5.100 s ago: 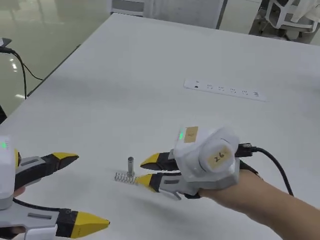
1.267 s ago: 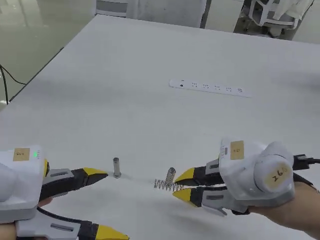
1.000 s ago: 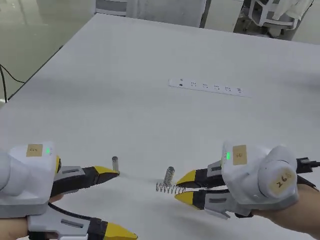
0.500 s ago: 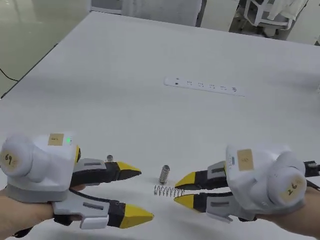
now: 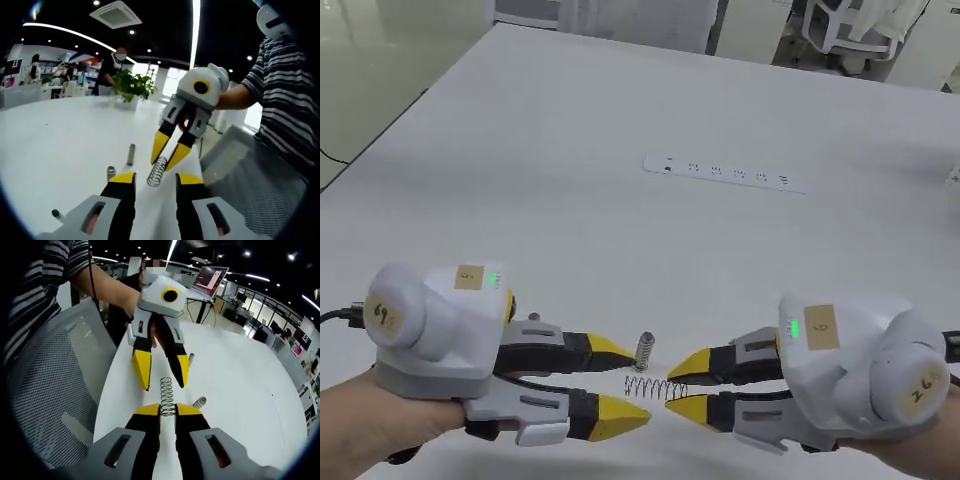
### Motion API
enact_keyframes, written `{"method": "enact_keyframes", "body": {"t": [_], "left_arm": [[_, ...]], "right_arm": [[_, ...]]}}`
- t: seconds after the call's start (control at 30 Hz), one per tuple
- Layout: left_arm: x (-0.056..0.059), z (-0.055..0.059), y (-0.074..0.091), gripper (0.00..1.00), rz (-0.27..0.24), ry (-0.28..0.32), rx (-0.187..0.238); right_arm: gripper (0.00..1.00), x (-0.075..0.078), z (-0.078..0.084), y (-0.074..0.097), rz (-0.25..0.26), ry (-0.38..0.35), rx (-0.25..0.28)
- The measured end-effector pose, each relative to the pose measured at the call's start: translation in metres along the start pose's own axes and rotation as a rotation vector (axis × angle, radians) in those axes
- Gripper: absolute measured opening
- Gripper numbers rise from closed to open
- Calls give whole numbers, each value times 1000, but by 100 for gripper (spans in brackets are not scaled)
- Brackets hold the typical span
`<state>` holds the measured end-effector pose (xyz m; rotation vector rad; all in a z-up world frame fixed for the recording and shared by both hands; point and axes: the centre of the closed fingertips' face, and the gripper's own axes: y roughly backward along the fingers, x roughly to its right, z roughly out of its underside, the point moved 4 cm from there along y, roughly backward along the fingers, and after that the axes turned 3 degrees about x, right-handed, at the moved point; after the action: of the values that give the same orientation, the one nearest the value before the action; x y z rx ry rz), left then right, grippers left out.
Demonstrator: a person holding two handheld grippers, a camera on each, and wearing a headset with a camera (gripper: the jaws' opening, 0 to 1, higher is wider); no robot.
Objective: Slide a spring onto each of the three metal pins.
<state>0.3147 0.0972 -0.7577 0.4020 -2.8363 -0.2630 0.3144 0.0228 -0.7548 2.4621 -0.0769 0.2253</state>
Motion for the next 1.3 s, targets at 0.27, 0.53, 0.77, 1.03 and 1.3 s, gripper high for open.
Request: {"method": "enact_keyframes", "body": {"t": [0.27, 0.53, 0.77, 1.03, 1.3], "left_arm": [[3, 1, -4, 11, 21, -13, -7], [3, 3, -3, 4, 16, -23, -17], [3, -1, -4, 3, 30, -36, 6], [9, -2, -4, 2, 69, -50, 2], [11, -2, -3, 2, 89, -43, 1]], "right_arm": [[7, 0, -3, 2, -2, 2, 9], [7, -3, -2, 2, -12, -5, 19], [7, -2, -3, 5, -2, -8, 20], [8, -7, -2, 7, -6, -66, 39], [15, -10, 5, 9, -12, -139, 49]]}}
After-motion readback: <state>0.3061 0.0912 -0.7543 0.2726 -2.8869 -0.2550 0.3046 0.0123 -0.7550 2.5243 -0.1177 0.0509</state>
